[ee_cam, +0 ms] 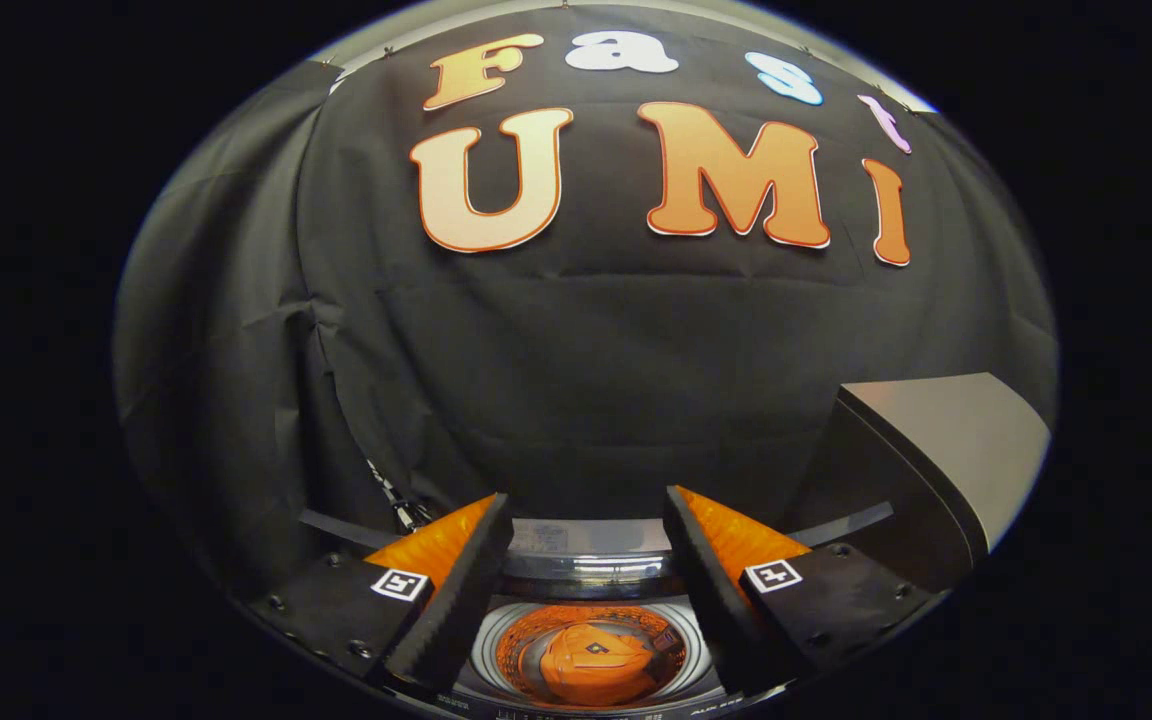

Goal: Put the clothes into the washing machine and then close the washing machine lid.

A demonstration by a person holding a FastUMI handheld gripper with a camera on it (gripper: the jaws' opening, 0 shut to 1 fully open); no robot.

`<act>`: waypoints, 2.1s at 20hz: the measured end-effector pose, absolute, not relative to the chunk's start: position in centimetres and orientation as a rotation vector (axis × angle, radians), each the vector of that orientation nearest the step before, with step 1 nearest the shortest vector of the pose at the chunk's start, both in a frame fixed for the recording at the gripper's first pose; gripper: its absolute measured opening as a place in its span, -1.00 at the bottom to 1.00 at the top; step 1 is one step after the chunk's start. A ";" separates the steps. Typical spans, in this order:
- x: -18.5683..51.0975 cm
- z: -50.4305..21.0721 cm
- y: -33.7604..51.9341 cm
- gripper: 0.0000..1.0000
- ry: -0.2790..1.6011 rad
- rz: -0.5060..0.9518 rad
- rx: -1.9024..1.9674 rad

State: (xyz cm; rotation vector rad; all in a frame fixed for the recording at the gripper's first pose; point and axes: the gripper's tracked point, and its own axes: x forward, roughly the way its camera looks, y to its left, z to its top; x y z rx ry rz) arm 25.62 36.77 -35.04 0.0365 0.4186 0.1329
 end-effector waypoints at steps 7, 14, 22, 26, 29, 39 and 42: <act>23.0 -36.4 36.7 0.97 0.418 0.130 0.044; 18.6 -46.5 36.5 0.97 0.665 0.122 0.112; 18.6 -41.4 36.2 0.96 0.593 0.150 0.092; 19.0 -33.6 35.0 0.96 0.464 0.166 0.095; 18.8 -27.8 33.4 0.96 0.371 0.165 0.093; 13.5 -12.4 20.9 0.95 0.161 0.068 0.041; 10.5 -9.1 15.9 0.95 0.103 0.028 0.039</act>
